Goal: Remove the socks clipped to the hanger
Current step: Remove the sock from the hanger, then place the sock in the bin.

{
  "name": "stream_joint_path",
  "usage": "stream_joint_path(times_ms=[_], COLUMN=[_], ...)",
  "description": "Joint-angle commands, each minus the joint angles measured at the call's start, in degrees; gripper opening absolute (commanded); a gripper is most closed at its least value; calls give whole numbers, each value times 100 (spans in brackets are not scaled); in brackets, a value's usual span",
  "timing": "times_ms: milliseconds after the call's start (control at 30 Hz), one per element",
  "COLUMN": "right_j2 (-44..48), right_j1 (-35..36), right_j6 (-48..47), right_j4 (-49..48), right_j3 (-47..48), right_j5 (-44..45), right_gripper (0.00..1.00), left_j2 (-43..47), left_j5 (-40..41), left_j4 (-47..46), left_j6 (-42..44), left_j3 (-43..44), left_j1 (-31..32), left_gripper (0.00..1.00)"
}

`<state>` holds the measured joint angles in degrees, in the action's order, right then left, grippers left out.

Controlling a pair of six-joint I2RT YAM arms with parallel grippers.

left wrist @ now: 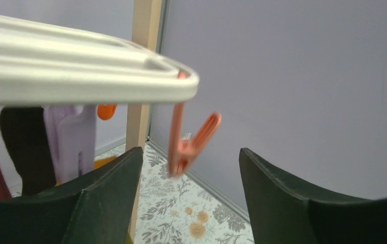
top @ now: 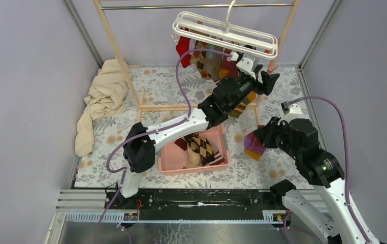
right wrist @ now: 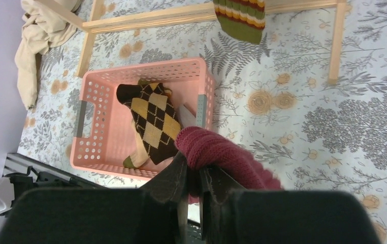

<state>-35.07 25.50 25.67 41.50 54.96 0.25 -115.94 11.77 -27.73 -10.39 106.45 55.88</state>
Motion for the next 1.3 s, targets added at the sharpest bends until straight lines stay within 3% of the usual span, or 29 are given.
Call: stream_joint_path(times_ms=[0,200,467,800,933,1267], right_j2=[-219,-438,-874,-1559,-1916,-3217], right_j1=[26,26,25,84,469,2222], right_j6=[-166,-205,-253,452,472,277], right_j4=[-474,-644,-1063,-2376,-2733,-3373], right_j3=[178,314,611,403,402,462], right_j5=[-390,-854,-1818,-3073,-2897,-1505], right_gripper=[0,0,0,0,0,0], left_j2=[504,1052,2515,4531,5102,5823], left_j5=[-175,-422,-384,634,1156,1718], left_j4=[-225,-189,87,1170,1550,2213], left_j6=[-8,-152,-163,-216,-320,-573], left_j3=[-313,-994,-2357,-3742,-4204,-4900], left_j1=[-15,-7,55,91,92,90], left_gripper=[82,90,94,99,99,99])
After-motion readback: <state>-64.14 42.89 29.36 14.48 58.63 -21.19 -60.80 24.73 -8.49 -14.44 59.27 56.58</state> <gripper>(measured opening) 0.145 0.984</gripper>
